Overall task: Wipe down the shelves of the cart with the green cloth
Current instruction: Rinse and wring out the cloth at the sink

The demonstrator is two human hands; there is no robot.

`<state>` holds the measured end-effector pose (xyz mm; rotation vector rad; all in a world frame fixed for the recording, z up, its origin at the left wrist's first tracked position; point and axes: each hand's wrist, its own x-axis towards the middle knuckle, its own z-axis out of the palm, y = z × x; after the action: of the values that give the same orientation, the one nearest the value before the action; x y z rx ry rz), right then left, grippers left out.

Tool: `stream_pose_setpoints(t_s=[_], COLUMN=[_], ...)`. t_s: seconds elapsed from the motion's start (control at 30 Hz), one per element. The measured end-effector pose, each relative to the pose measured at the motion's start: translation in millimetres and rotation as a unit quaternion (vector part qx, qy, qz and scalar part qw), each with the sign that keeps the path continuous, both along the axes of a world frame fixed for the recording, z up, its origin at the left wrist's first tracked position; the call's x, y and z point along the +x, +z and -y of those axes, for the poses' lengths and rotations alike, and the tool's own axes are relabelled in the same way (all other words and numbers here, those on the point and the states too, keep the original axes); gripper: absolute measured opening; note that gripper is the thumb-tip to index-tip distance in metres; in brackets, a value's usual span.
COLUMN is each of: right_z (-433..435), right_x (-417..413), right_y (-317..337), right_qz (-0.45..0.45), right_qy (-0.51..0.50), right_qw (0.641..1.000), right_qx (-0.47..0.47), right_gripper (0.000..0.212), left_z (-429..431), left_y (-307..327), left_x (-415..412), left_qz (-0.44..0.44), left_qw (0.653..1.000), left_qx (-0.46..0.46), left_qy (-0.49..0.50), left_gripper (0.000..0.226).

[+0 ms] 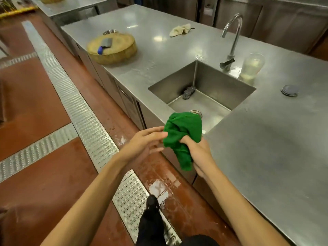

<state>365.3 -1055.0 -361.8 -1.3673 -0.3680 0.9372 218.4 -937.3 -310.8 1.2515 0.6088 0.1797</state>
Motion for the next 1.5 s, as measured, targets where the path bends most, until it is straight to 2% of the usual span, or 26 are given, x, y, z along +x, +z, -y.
stream_pose_setpoints(t_s=[0.07,0.13,0.2,0.3,0.37,0.43,0.53,0.67,0.73,0.83,0.97,1.07,1.13,1.2,1.3,1.33,1.4,1.5], right_z=[-29,-57,-82,-107,-116,-120,-121,-117,-116,-133,-160,-172,-179,-184,-192,-195,-200,-207], right_x=[1,0,2,14,28,38,49,67,87,135,207,255,283,307,334,339,346,351], right_y=[4,10,19,44,55,64,69,68,67,74,88,92,91,90,82,79,70,57], right_qz=[0.041,0.115,0.210,0.355,0.447,0.461,0.415,0.466,0.540,0.648,0.734,0.805,0.824,0.814,0.760,0.741,0.699,0.640], right_qy=[-0.016,-0.024,-0.028,-0.013,0.014,0.048,0.066,-0.024,-0.079,-0.084,-0.023,-0.008,-0.003,0.011,0.061,0.071,0.084,0.087], right_qw=[0.999,0.993,0.977,0.928,0.877,0.857,0.883,0.867,0.818,0.725,0.655,0.565,0.536,0.544,0.585,0.594,0.616,0.659], right_qx=[0.011,0.017,-0.028,-0.116,-0.175,-0.224,-0.209,-0.175,-0.182,-0.219,-0.176,-0.180,-0.182,-0.206,-0.277,-0.305,-0.353,-0.384], right_gripper=[0.042,0.041,0.046,0.049,0.060,0.077,0.090,0.088,0.086,0.097,0.095,0.081,0.071,0.065,0.053,0.049,0.050,0.051], left_z=[-20,-37,-60,-99,-121,-136,-154,-176,-185,-194,-200,-211,-215,-218,-218,-217,-217,-220], left_y=[-3,1,6,11,11,11,13,22,25,26,33,45,51,52,45,41,29,14], left_x=[24,53,76,100,115,132,158,200,221,250,295,328,351,377,405,411,419,426], left_qz=[0.002,0.038,0.069,0.106,0.096,0.087,0.084,0.099,0.104,0.122,0.114,0.077,0.050,0.014,-0.092,-0.111,-0.112,-0.074], left_qw=[0.999,0.996,0.991,0.990,0.993,0.993,0.995,0.995,0.994,0.982,0.958,0.926,0.908,0.895,0.891,0.891,0.877,0.829], left_qx=[0.044,0.083,0.105,0.074,0.041,0.038,0.027,0.021,0.023,0.044,0.080,0.129,0.169,0.227,0.313,0.325,0.373,0.471], left_qy=[0.002,0.003,0.041,0.055,0.051,0.068,0.052,0.001,-0.034,-0.135,-0.250,-0.347,-0.381,-0.383,-0.315,-0.296,-0.281,-0.293], left_gripper=[0.052,0.039,0.042,0.041,0.033,0.024,0.027,0.027,0.032,0.042,0.059,0.072,0.071,0.088,0.137,0.144,0.148,0.145])
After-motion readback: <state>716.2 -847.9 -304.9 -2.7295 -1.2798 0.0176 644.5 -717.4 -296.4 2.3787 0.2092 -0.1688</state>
